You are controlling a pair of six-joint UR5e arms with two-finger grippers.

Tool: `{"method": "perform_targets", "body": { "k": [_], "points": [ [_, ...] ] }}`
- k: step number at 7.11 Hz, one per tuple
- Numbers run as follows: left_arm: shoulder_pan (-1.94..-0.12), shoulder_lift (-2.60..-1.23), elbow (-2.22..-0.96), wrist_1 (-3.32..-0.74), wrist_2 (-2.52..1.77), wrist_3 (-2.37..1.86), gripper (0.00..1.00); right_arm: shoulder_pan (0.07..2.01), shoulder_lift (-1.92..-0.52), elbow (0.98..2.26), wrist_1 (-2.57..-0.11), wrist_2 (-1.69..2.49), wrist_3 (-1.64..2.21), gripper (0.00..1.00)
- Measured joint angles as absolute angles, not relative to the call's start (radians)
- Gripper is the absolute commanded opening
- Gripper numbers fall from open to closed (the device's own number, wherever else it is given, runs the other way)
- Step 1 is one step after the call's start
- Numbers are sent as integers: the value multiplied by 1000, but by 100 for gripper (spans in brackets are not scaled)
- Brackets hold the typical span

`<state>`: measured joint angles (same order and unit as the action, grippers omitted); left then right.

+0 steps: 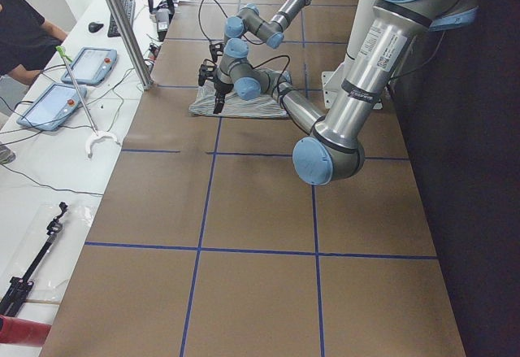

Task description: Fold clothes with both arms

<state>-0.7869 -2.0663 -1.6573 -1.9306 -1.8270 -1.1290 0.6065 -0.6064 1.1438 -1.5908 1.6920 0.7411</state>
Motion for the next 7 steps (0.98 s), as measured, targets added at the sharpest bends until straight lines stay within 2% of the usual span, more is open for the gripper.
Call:
{"method": "perform_targets", "body": {
  "k": [7],
  "points": [
    [-787, -2068, -1655, -1933, -1827, -1130, 100, 598, -599, 1139, -1591, 1694, 748, 100]
  ]
}}
